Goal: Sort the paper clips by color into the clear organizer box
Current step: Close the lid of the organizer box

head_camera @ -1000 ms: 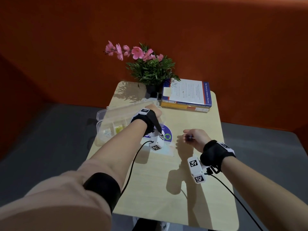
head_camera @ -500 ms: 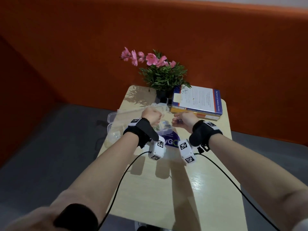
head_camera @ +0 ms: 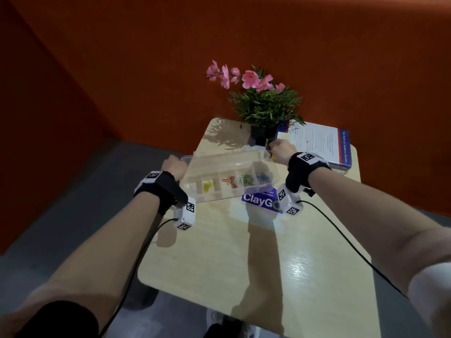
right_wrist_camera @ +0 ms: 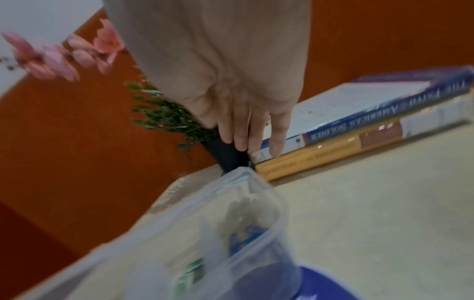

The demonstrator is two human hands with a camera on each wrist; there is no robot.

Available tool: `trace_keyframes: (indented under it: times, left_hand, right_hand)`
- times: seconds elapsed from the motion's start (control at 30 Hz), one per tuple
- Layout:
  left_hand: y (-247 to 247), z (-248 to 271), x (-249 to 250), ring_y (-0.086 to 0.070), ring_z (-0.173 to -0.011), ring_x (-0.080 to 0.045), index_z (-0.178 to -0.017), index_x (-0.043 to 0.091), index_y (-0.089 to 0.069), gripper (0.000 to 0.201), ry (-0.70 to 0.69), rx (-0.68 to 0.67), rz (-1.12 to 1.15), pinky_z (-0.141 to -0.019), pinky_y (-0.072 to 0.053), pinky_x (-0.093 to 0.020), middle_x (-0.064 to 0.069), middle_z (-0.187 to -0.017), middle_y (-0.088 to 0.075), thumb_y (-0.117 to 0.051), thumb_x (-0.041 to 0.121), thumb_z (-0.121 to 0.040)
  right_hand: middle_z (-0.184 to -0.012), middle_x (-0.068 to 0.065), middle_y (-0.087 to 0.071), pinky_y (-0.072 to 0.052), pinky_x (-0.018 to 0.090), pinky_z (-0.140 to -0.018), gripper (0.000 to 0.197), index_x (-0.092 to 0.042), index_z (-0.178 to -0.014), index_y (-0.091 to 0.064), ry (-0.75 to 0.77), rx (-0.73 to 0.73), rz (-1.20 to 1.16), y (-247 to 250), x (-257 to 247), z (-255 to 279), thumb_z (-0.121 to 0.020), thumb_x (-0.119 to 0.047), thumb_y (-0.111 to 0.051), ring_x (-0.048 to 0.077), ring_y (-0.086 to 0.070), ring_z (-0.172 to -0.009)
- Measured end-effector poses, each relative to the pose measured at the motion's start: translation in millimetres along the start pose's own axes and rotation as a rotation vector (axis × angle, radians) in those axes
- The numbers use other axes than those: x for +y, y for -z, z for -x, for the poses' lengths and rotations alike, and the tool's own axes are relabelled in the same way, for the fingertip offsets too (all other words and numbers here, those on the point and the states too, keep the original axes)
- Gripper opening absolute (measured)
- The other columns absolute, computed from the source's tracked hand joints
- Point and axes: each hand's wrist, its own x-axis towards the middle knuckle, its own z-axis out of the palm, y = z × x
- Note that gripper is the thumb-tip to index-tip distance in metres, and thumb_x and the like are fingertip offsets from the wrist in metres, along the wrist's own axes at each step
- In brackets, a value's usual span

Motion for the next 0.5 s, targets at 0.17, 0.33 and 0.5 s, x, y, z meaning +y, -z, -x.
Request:
trace_keyframes:
  times: [0.17,0.33,0.5]
  left_hand:
    - [7.4,3.9,-19.0,-0.052,-0.121,-0.031,-0.137,0.008,-0.047,0.052,0.117,-0.308,0.352,-0.091,-0.043,-0.041,-0.008,-0.140,-0.052,-0.041,0.043,-0.099]
    - [6.0,10.8,-19.8,-0.051,-0.114,-0.031,-0.117,0.014,-0.049,0.028,0.087,-0.387,0.552,-0.094,-0.044,-0.045,-0.006,-0.134,-0.051,-0.037,0.034,-0.101]
    - [7.1,6.8,-25.4,-0.051,-0.119,-0.036,-0.121,0.013,-0.050,0.034,0.119,-0.404,0.681,-0.093,-0.045,-0.046,-0.008,-0.142,-0.049,-0.038,0.038,-0.101]
  right_hand:
    - [-0.153,0.016,-0.034,-0.027,0.040,-0.116,0.073,-0.001,-0.144,-0.034,-0.070,-0.155,-0.081,-1.4,-4.7,-2.6,-0.096,-0.056,-0.023,0.033,-0.036,-0.138]
    - [-0.159,0.012,-0.019,-0.016,0.046,-0.117,0.074,-0.009,-0.151,-0.015,-0.135,-0.220,-0.282,0.6,-5.2,1.8,-0.096,-0.057,-0.021,0.031,-0.021,-0.146]
    - [-0.158,0.010,-0.022,-0.018,0.042,-0.117,0.074,-0.012,-0.150,-0.019,-0.165,-0.243,-0.465,8.2,3.6,8.5,-0.094,-0.060,-0.021,0.029,-0.022,-0.145]
